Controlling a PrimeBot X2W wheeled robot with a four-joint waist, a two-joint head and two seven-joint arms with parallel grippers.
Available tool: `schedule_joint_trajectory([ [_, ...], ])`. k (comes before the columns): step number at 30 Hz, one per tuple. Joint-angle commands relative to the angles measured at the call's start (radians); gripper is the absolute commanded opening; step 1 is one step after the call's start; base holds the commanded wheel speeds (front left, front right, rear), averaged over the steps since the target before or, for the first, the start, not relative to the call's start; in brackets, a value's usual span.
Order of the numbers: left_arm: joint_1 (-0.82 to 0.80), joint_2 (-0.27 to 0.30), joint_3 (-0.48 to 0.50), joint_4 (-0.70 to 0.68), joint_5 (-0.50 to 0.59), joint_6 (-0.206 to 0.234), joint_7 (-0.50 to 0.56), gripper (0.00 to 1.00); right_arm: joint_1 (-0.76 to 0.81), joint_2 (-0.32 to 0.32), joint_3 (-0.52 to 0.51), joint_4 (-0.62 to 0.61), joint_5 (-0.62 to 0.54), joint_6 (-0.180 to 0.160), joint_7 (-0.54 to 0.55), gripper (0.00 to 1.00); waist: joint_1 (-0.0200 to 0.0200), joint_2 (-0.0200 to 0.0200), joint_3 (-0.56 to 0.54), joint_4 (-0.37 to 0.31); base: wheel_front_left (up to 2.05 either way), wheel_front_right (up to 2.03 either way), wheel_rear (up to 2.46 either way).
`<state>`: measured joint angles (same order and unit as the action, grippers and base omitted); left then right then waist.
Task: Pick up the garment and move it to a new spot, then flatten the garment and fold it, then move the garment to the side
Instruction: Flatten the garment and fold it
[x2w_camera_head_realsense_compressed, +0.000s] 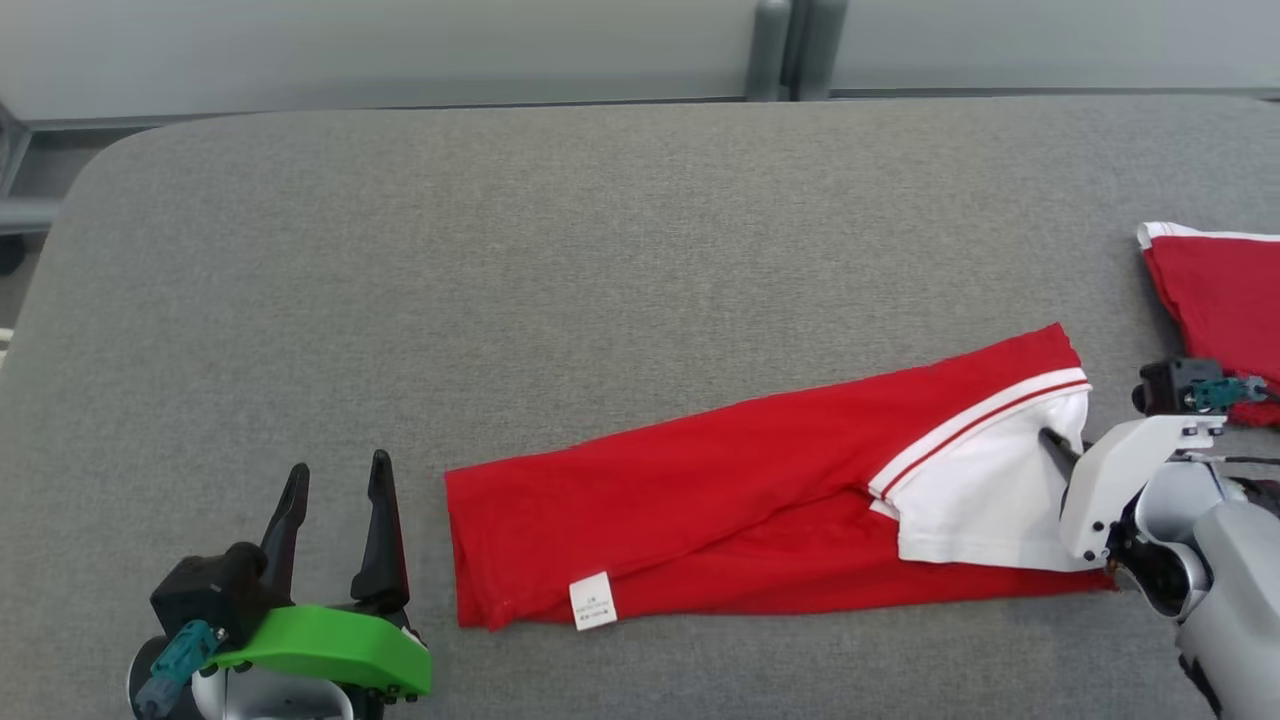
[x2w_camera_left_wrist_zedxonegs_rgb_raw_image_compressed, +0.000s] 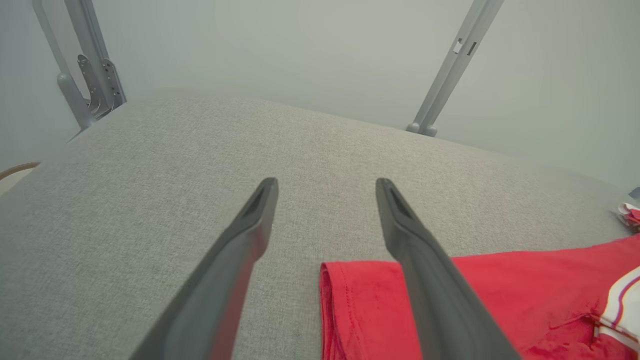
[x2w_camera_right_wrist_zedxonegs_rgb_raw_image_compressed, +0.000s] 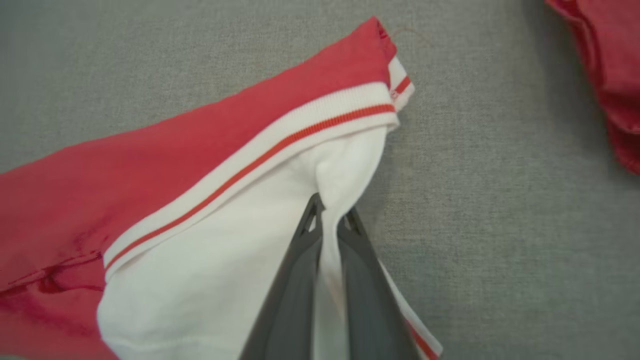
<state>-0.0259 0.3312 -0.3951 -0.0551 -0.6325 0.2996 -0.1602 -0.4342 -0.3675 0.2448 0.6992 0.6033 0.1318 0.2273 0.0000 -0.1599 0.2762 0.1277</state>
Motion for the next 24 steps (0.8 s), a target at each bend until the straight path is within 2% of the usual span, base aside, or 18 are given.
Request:
schedule_joint_trajectory([
  [1,0.010,0.004,-0.001,0.001,-0.005,0.003,-0.004,1.00,0.000,-0.020,-0.002,-0.011,0.007,-0.002,0.003,0.00,0.0000,-0.0001,-0.012,-0.046,0.00,0.00,0.00],
  [6,0.006,-0.003,-0.005,-0.004,-0.006,0.007,-0.010,1.00,0.003,-0.104,-0.037,-0.088,0.019,-0.002,0.039,0.00,0.0000,-0.0001,-0.020,-0.116,0.00,0.00,0.00],
  [9,0.003,-0.005,-0.005,-0.001,-0.009,0.006,-0.013,1.00,0.015,-0.131,-0.064,-0.125,0.012,-0.002,0.060,0.00,0.0000,-0.0001,-0.021,-0.143,0.00,0.00,0.00],
  [14,0.005,-0.010,-0.005,0.004,-0.011,0.007,-0.018,1.00,0.040,-0.112,-0.091,-0.214,0.036,-0.002,0.098,0.00,0.0000,-0.0001,-0.024,-0.174,0.00,0.00,0.00],
  [23,-0.004,-0.014,-0.011,0.016,-0.017,0.003,-0.019,1.00,0.124,-0.073,-0.045,-0.466,0.032,-0.001,0.178,0.00,0.0000,-0.0001,-0.044,-0.192,0.00,0.00,0.00],
  [24,-0.004,-0.014,-0.011,0.016,-0.017,0.003,-0.019,1.00,0.124,-0.073,-0.045,-0.466,0.032,-0.001,0.178,0.00,0.0000,-0.0001,-0.044,-0.192,0.00,0.00,0.00],
])
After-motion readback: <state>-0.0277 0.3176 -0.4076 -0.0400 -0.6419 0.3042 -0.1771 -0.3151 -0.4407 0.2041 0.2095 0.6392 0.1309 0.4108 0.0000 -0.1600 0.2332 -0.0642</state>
